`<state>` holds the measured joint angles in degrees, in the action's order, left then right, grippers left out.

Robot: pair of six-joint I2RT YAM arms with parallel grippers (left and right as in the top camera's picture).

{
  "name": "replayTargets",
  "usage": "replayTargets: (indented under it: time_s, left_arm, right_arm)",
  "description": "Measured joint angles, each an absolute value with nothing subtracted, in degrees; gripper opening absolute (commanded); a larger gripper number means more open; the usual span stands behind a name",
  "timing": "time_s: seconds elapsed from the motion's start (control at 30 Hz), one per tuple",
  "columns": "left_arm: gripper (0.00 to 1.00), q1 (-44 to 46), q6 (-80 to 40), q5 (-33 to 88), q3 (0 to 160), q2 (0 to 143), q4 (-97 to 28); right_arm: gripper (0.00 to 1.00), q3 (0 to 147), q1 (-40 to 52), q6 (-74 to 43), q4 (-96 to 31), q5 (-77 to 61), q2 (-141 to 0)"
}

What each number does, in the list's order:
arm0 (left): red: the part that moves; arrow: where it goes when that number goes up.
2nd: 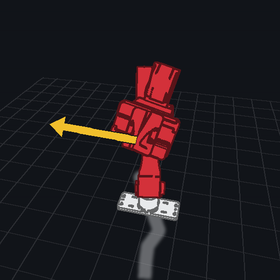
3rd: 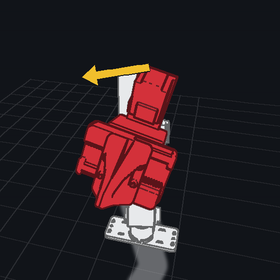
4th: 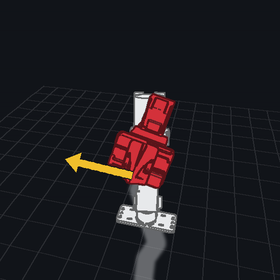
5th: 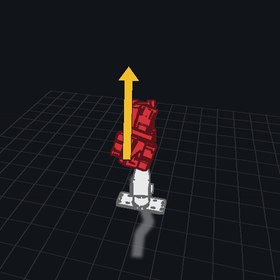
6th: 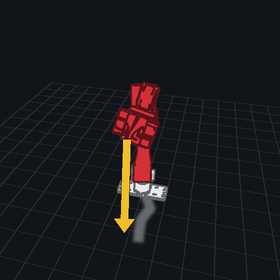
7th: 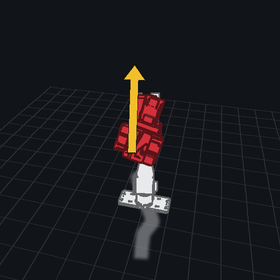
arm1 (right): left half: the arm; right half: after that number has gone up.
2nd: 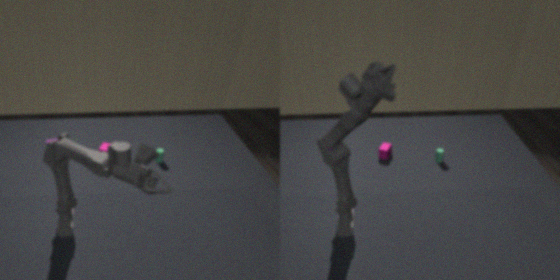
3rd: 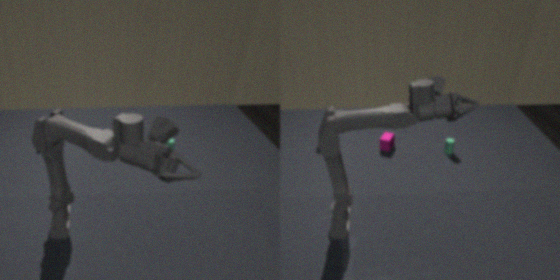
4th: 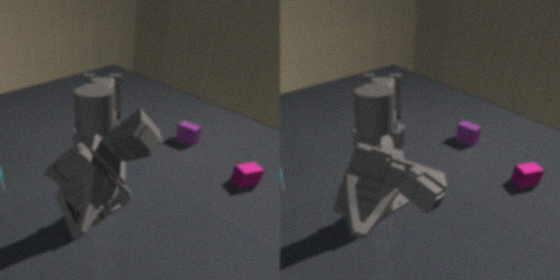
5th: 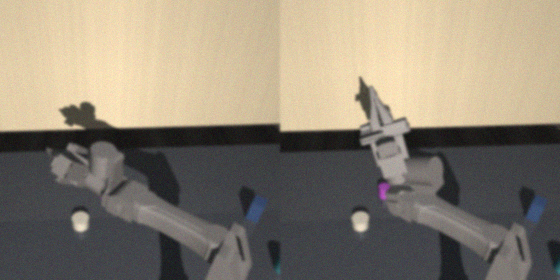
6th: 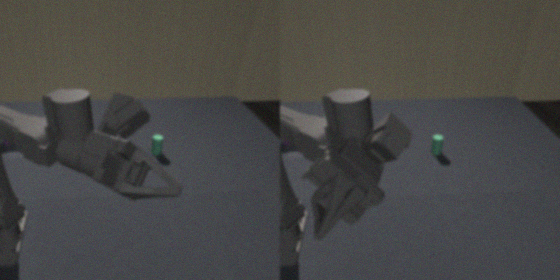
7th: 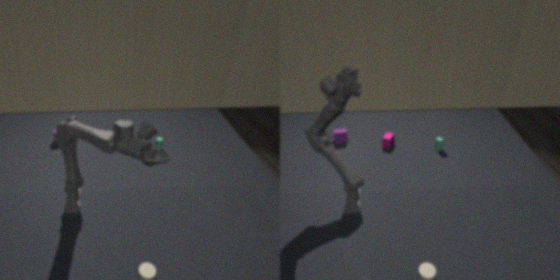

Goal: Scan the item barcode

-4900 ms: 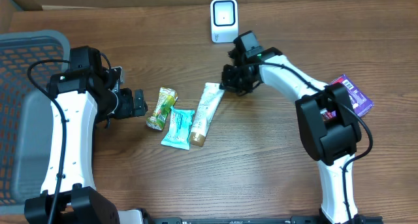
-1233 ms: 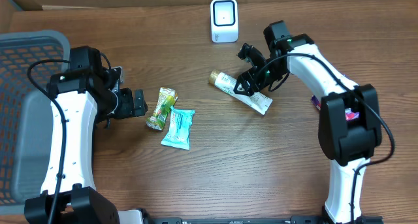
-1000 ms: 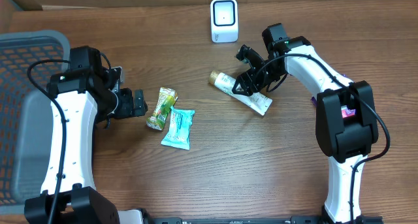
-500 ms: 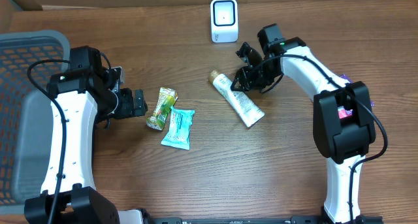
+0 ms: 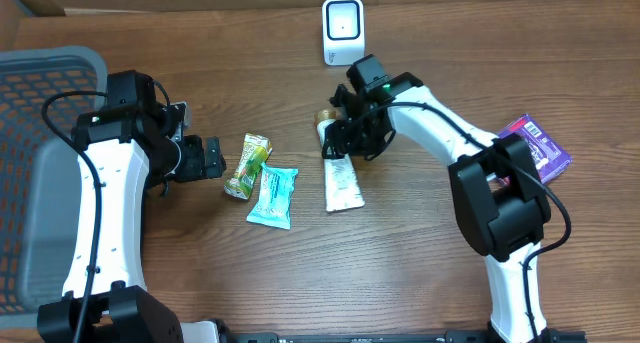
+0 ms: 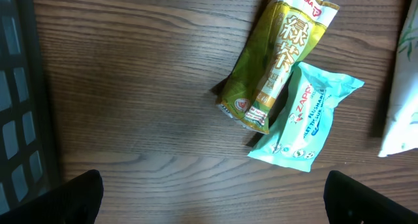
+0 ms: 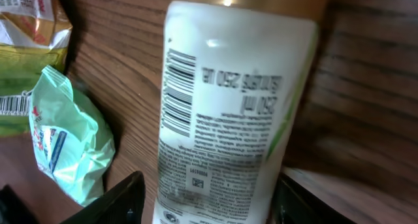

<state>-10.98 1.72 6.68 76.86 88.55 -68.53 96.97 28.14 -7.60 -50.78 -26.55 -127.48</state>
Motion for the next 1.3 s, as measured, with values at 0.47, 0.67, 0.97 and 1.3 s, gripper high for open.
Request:
replayTargets:
  time_s: [0.47,0.67,0.97,1.3]
  left_arm:
    - [1.00,-10.98,1.69,6.68,76.86,88.55,-68.53]
    - [1.00,-10.98,1.72,6.68,76.86,88.55,-68.53]
    - [1.00,-10.98,1.72,6.68,76.86,88.55,-68.53]
    - [1.00,-10.98,1.72,6.68,76.86,88.55,-68.53]
  right_arm:
    - [0.50,92.77,27.40,-11.92,-41.82,-31.05,-127.48]
    - [0.39,89.38,26.98,-13.28,-35.75,-35.99,-127.48]
    - [0.06,86.54,26.98,-14.81,-32.47,-41.52,-127.48]
    - [0.04,86.80,26.35,-14.52,-35.83,-43.16,-127.44]
